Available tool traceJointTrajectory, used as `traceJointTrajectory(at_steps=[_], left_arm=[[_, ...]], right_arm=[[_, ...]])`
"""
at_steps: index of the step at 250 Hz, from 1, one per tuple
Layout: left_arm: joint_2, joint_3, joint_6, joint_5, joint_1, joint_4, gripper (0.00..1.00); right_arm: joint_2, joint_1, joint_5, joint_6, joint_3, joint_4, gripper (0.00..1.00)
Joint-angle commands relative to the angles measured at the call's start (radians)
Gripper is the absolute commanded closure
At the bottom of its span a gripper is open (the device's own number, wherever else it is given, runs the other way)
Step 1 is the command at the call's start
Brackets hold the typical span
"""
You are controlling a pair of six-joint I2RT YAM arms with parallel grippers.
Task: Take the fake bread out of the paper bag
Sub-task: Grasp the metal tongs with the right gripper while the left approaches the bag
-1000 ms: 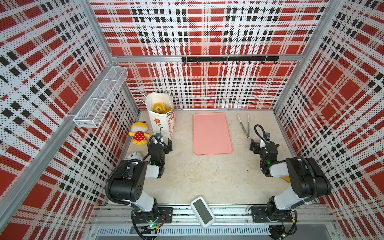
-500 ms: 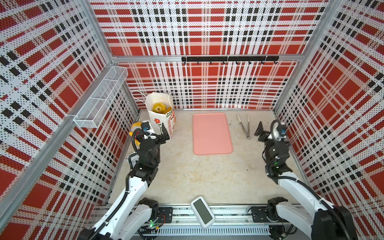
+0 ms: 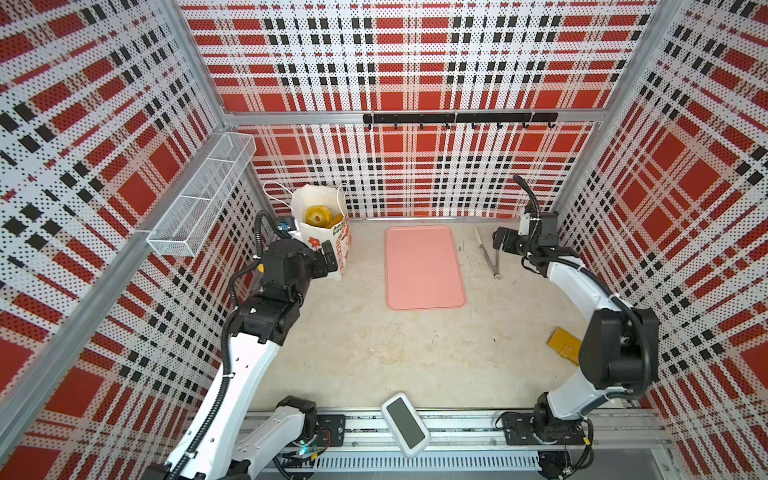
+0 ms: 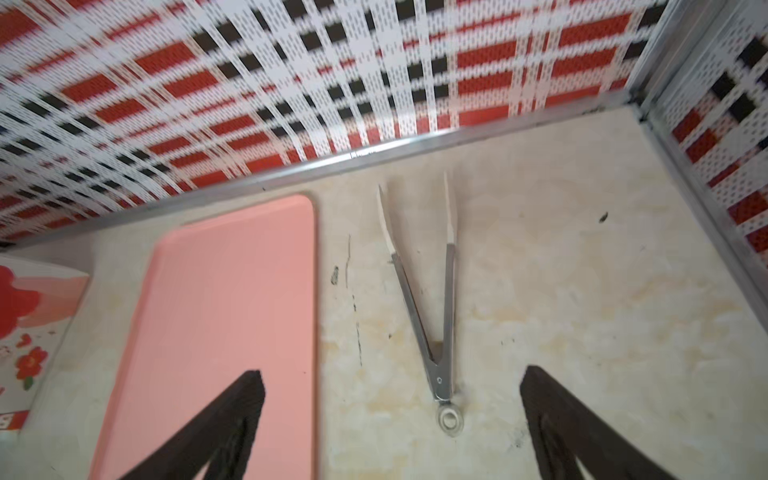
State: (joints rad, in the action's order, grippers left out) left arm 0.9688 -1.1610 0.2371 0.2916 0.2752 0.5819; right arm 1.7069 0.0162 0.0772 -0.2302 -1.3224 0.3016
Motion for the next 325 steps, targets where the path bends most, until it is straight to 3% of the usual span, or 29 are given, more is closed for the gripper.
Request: traceJointTrajectory(at_steps=[1,39,66,138,219,325], left_arm=[[-0.048,0.006,0.004,-0.014,0.068,0.102,0.00],[-0.067,0.012,-0.027,0.024,0.127,0.162,0.00],[-0.058,0.007,-0.036,0.025,0.129,0.205,0.01],[-0.056,0.051,-0.030,0.023,0.129,0.224,0.01],[-0.112,0.085,0.017,0.060,0.126,0.193,0.01],[-0.148,0.112,0.112,0.004,0.067,0.173,0.01]], right_arm=[[0.076,-0.018,0.015,0.040,-0.092,0.104,0.00],[0.202,-0.018,0.059,0.104,-0.170,0.092,0.00],[0.274,-0.009,-0.011,0.150,-0.227,0.124,0.00],[0.386,-0.006,-0.042,0.219,-0.297,0.188,0.00],[0.440,0.043,-0.100,0.279,-0.302,0.194,0.13],[0.514,0.045,-0.163,0.230,-0.391,0.287,0.27]])
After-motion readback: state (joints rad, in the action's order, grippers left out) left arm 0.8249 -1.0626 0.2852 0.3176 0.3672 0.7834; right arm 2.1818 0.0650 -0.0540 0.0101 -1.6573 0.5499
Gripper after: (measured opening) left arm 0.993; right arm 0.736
